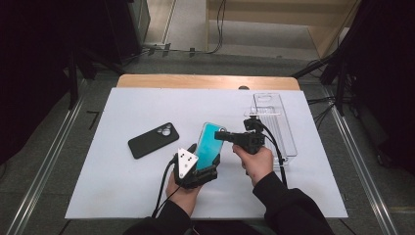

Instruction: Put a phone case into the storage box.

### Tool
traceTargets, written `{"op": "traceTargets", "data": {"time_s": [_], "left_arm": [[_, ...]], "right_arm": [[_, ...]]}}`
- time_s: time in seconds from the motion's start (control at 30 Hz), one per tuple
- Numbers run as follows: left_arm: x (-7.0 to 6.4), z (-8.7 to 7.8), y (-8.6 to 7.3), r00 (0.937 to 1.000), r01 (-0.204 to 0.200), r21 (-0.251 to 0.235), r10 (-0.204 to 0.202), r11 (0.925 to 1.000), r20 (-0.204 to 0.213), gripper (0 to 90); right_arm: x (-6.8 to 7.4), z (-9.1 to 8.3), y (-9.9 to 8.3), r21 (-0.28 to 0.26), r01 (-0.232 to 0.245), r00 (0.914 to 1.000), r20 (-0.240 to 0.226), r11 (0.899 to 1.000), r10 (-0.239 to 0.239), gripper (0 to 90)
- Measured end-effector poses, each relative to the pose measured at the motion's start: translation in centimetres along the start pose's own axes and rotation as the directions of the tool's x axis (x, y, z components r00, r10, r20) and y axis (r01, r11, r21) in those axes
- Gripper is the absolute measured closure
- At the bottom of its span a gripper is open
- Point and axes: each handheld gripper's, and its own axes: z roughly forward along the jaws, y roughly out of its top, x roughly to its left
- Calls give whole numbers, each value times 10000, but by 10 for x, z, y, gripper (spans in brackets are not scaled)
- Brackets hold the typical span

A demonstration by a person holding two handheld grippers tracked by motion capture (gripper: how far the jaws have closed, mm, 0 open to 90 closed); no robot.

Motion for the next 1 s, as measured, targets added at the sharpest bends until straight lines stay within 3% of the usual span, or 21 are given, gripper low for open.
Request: {"op": "traceTargets", "data": {"time_s": [0.3, 0.57, 0.8, 0.93, 1.0], "left_arm": [[2, 0, 2, 9992, 227, 183, -233, 9996, 330, 152], [4, -1, 9, 9970, 413, 610, -452, 9973, 636, 133], [15, -4, 19, 9935, 746, 1555, -868, 9850, 731, 134], [22, -3, 26, 9939, 489, 2152, -688, 9753, 859, 136], [25, -3, 28, 9912, 523, 2367, -793, 9702, 1060, 143]], "right_arm": [[8, -3, 2, 84, 115, 9997, -238, 9999, -113, 777], [6, -12, 6, -128, 247, 9997, -52, 9996, -248, 781], [10, -17, 7, -200, 825, 9957, 429, 9964, -816, 781], [12, -19, 7, -134, 1156, 9908, 720, 9932, -1143, 781], [12, -19, 7, -81, 1279, 9889, 777, 9917, -1269, 781]]}}
